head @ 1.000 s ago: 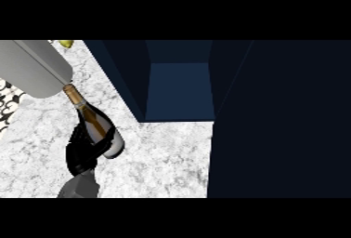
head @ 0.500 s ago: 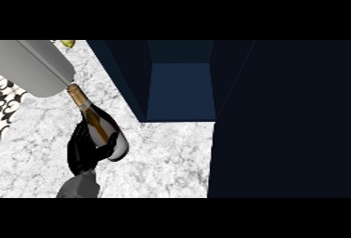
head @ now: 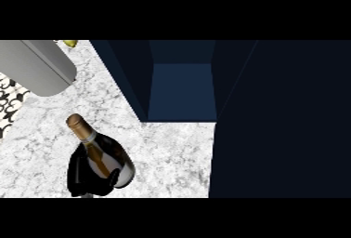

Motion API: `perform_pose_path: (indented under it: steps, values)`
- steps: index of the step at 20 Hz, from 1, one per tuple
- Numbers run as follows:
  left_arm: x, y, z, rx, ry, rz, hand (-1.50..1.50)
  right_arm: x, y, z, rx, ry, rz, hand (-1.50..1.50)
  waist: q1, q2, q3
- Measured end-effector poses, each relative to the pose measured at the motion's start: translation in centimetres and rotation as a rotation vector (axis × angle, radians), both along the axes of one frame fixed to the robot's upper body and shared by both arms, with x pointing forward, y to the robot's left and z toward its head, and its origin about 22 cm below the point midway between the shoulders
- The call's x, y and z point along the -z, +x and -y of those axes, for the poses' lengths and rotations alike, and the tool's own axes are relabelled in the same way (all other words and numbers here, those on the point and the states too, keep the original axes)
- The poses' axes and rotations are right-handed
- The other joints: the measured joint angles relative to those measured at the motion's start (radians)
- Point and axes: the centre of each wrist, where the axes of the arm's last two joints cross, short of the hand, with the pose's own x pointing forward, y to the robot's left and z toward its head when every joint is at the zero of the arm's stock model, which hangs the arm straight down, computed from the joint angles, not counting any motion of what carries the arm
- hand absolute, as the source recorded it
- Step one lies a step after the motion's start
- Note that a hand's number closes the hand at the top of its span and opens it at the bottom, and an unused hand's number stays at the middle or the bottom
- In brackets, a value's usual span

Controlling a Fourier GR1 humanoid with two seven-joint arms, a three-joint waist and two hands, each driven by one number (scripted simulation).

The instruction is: Pick up the wine, place it into the cabinet and close the cabinet

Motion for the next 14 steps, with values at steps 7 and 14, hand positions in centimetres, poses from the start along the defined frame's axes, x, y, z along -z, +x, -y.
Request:
perform_pose_path:
  steps: [7,14]
  values:
    - [-4.6,-0.4,3.2,0.082,0.019,0.032,1.50,-0.2,0.0,0.1,-0.002,-0.010,-0.008,-1.50,-0.003,0.000,0.000]
    - [-10.2,1.0,6.9,0.100,0.037,0.045,1.50,0.1,-0.1,0.2,-0.003,-0.003,-0.016,-1.50,-0.011,0.002,0.000]
